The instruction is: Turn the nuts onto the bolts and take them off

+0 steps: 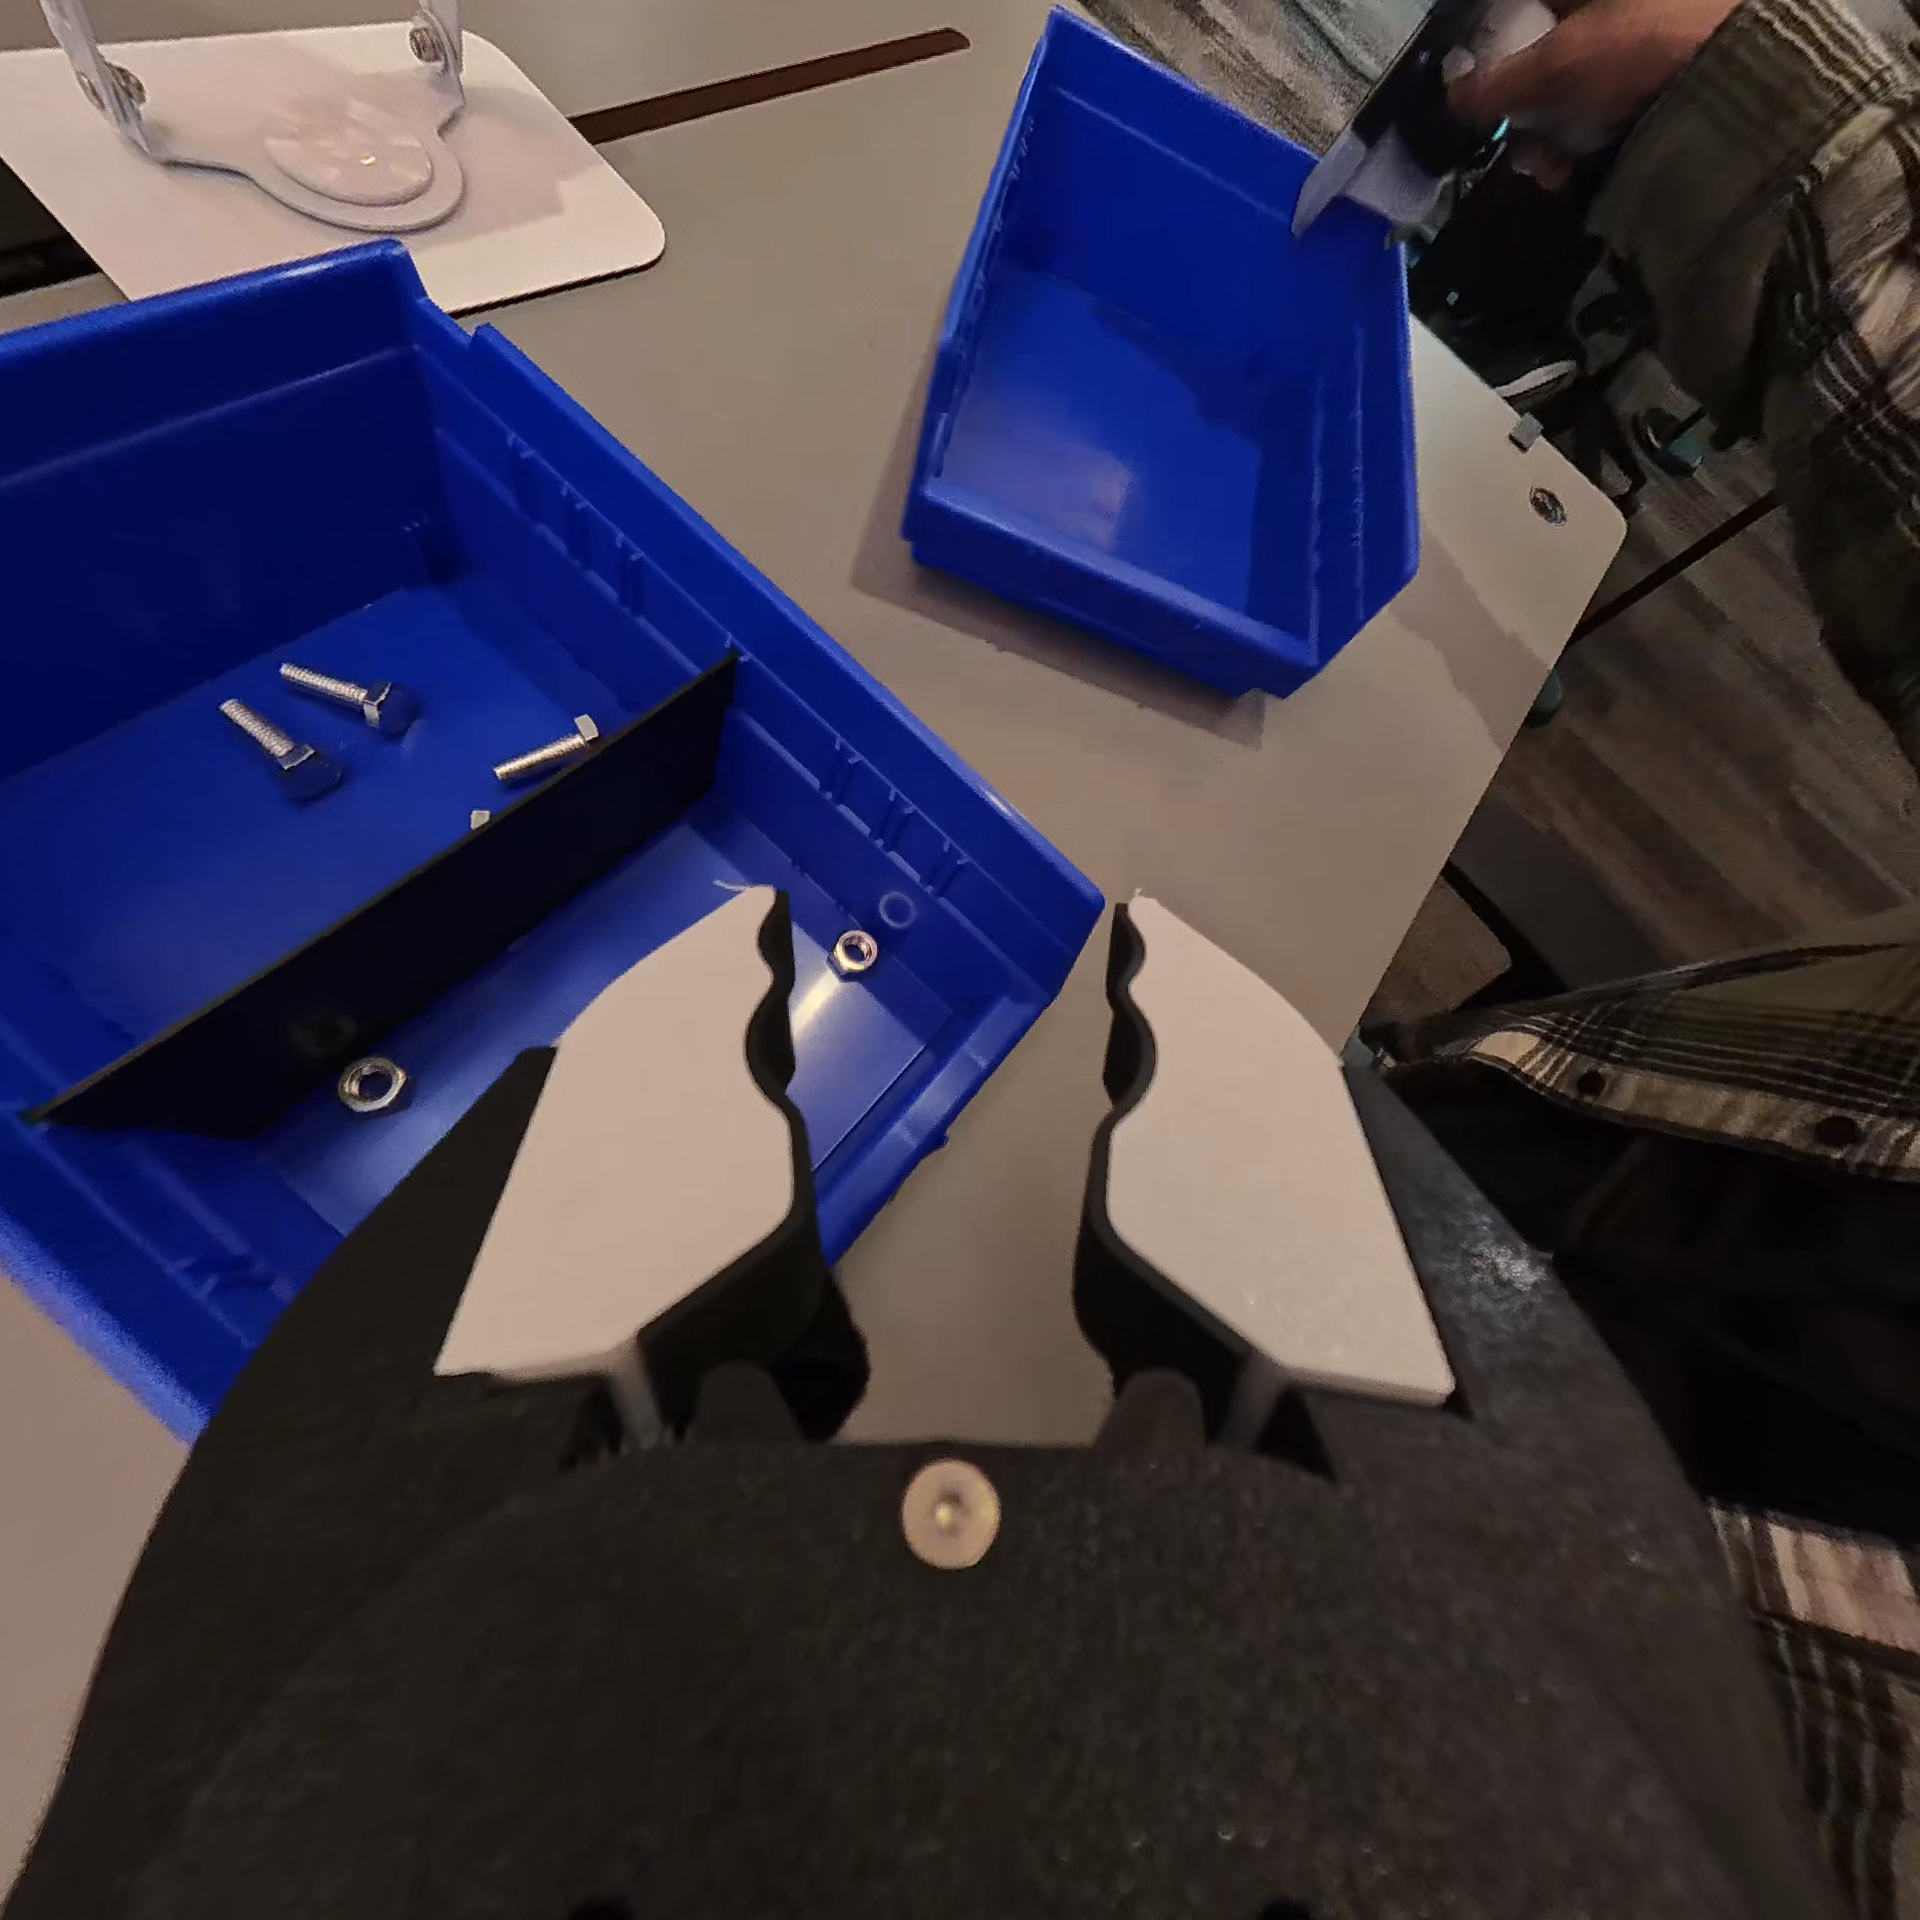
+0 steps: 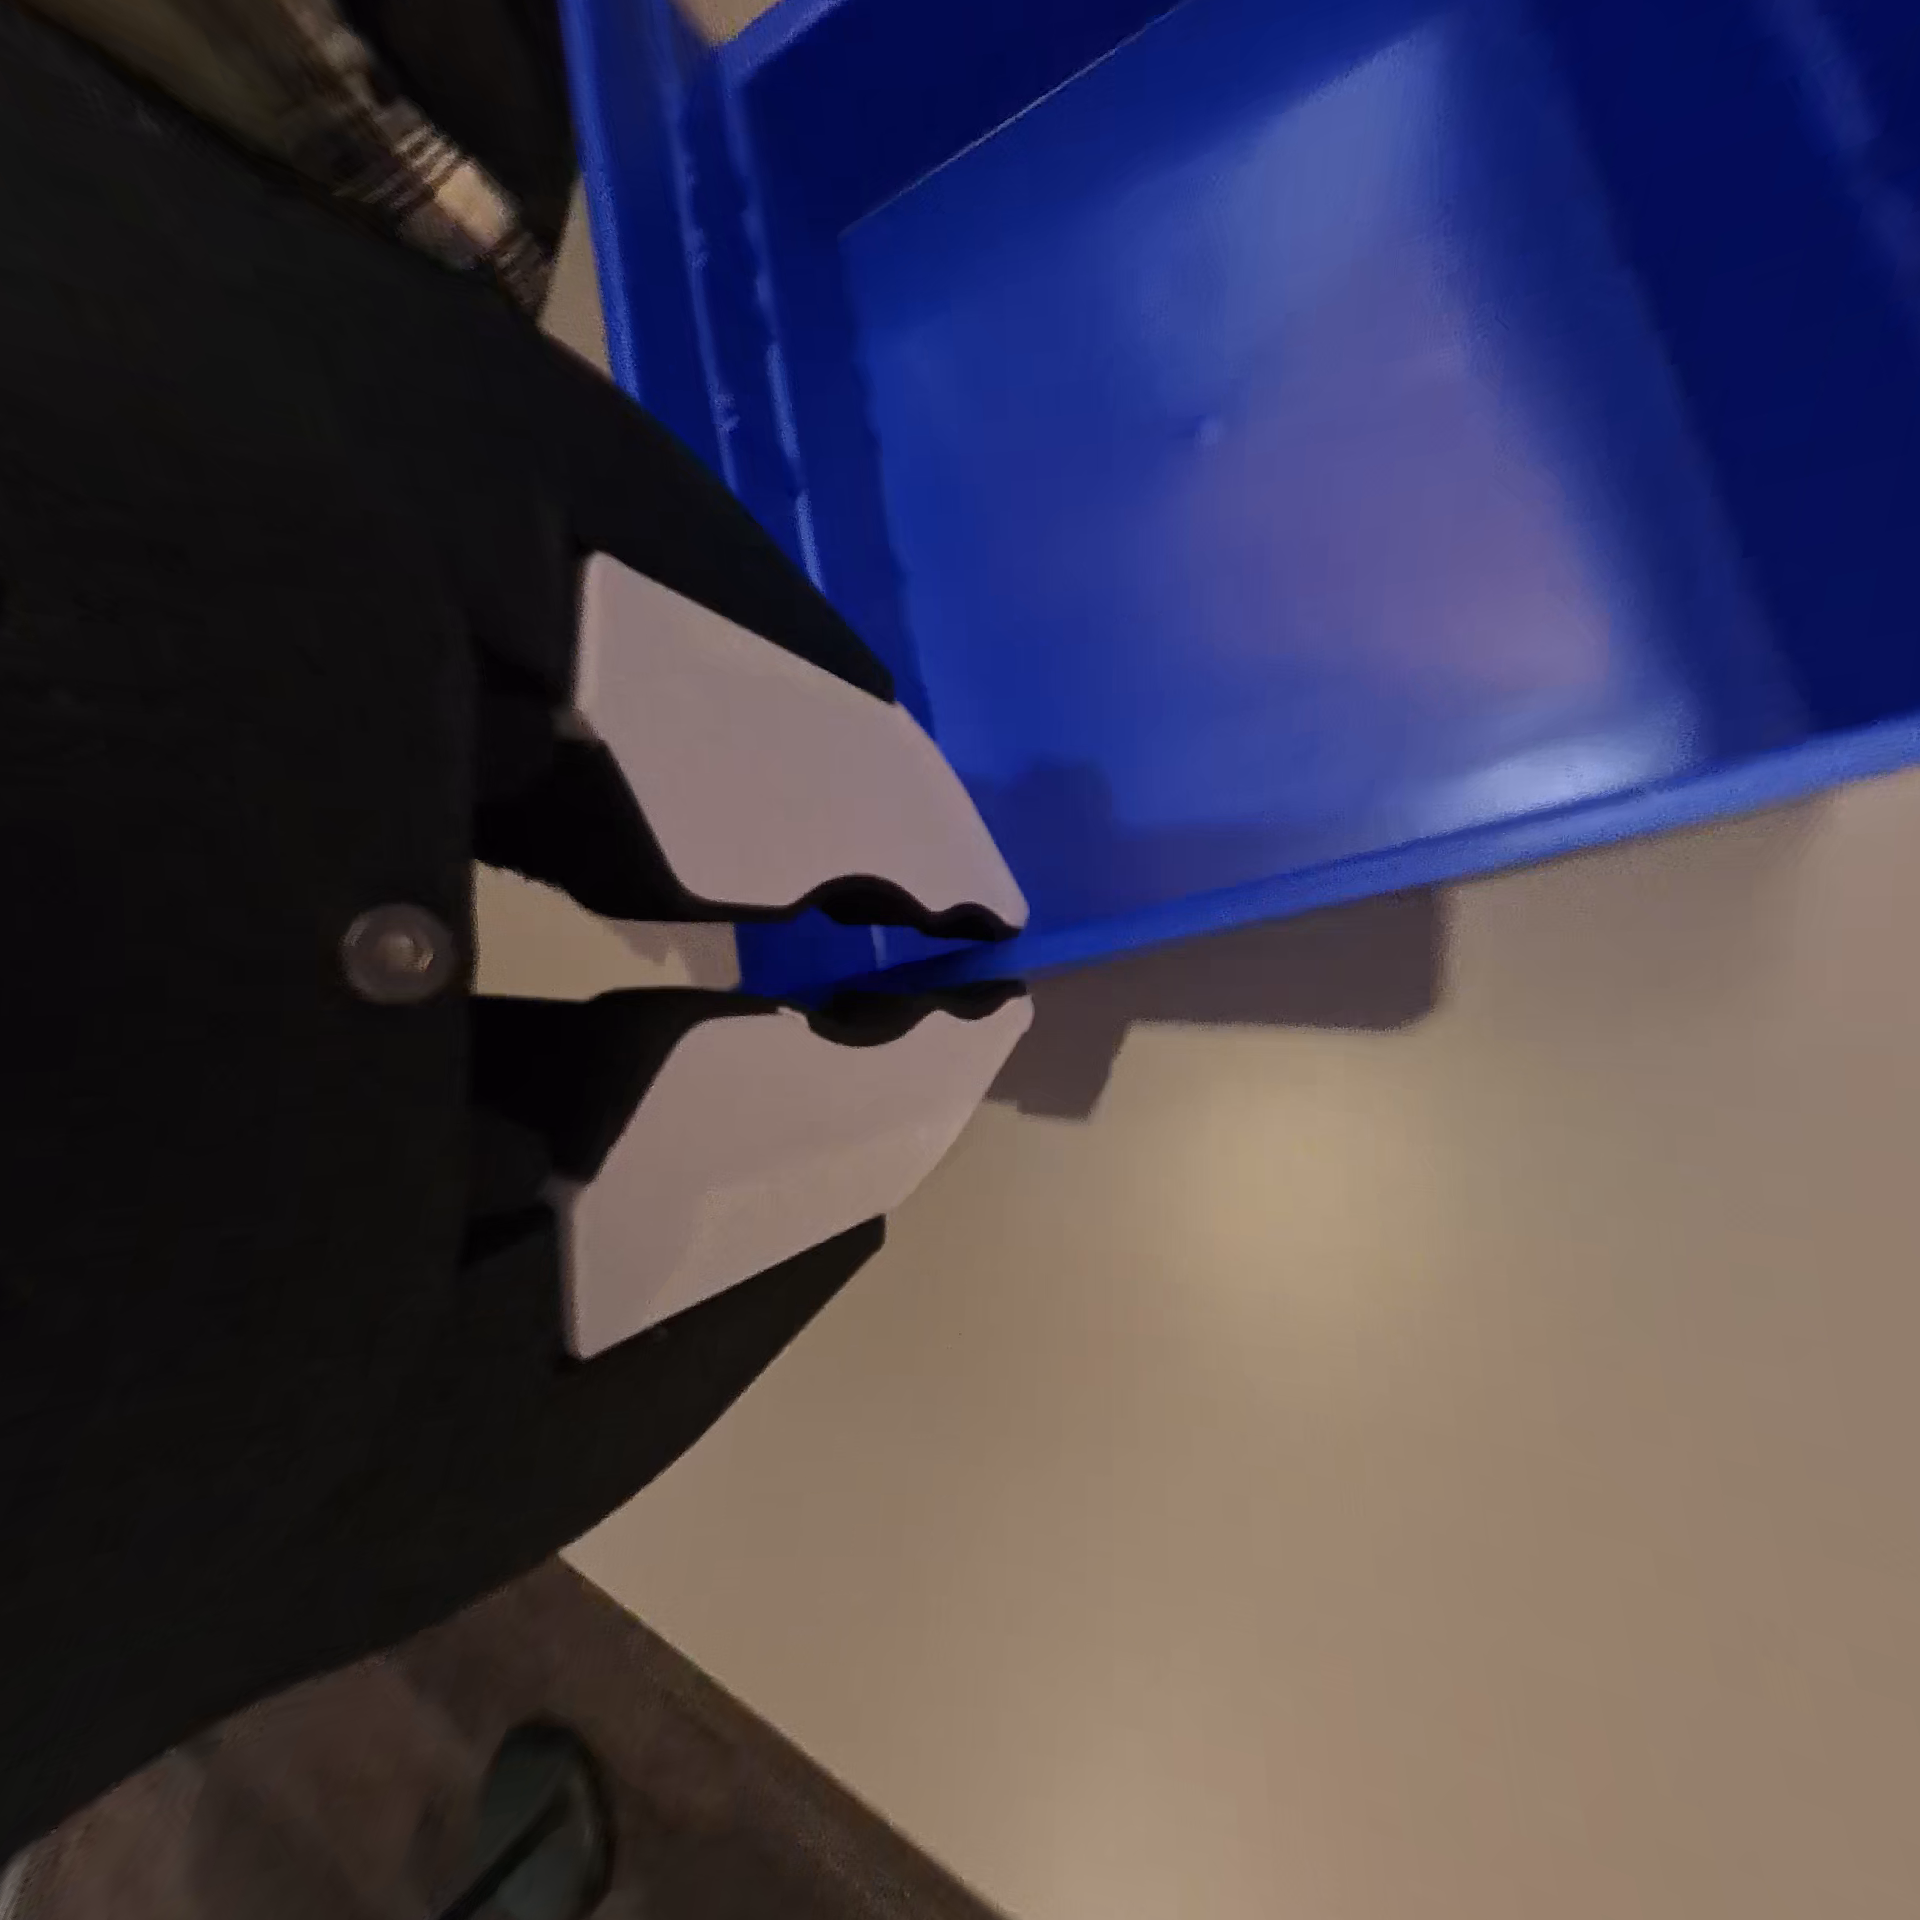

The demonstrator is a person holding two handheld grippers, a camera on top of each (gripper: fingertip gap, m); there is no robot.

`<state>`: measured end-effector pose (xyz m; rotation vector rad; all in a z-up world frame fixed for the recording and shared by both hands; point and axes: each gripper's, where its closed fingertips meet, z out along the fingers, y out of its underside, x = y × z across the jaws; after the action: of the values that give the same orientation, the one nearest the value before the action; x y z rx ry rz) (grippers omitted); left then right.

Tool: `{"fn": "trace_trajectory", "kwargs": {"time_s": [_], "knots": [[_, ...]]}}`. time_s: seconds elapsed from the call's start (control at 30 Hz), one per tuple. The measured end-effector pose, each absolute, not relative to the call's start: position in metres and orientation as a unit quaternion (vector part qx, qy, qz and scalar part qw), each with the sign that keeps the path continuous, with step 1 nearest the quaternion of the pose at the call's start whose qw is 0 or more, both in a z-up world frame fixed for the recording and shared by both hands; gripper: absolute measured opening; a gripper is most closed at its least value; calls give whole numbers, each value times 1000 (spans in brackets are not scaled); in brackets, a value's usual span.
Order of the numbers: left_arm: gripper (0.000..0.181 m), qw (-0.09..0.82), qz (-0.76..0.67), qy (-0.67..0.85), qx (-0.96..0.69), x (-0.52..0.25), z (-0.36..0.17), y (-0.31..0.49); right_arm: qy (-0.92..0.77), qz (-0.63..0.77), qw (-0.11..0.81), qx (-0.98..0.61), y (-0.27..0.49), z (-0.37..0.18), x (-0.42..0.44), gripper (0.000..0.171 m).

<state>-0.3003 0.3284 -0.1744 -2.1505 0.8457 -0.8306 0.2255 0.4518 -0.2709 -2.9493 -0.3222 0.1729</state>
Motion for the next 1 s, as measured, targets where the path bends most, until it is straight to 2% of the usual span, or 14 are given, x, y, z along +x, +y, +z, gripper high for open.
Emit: {"fn": "trace_trajectory", "kwargs": {"time_s": [0.1, 0.13, 0.23, 0.27, 0.4, 0.6, 0.67, 0.77, 1.0], "knots": [[59, 338, -318, 314, -828, -302, -173, 331, -23, 102, 196, -975, 461, -225, 234, 30], [59, 341, -318, 311, -828, -305, -173, 333, 10, 118, 228, -966, 456, -207, 232, 45], [59, 348, -326, 298, -827, -312, -169, 337, 44, 110, 237, -964, 422, -186, 225, 90], [59, 349, -331, 295, -825, -313, -167, 337, 50, 119, 244, -961, 413, -184, 219, 90], [59, 353, -342, 302, -817, -311, -165, 335, 98, 180, 206, -957, 381, -209, 190, 82], [59, 353, -350, 318, -807, -305, -165, 325, 139, 192, 136, -962, 364, -253, 163, 66], [59, 354, -352, 320, -805, -306, -165, 322, 147, 196, 113, -963, 363, -264, 159, 55], [59, 356, -354, 321, -803, -308, -164, 319, 139, 229, 85, -960, 363, -271, 152, 20], [58, 349, -363, 311, -806, -310, -173, 319, 40, 110, 37, -992, 376, -272, 208, 13]]}}
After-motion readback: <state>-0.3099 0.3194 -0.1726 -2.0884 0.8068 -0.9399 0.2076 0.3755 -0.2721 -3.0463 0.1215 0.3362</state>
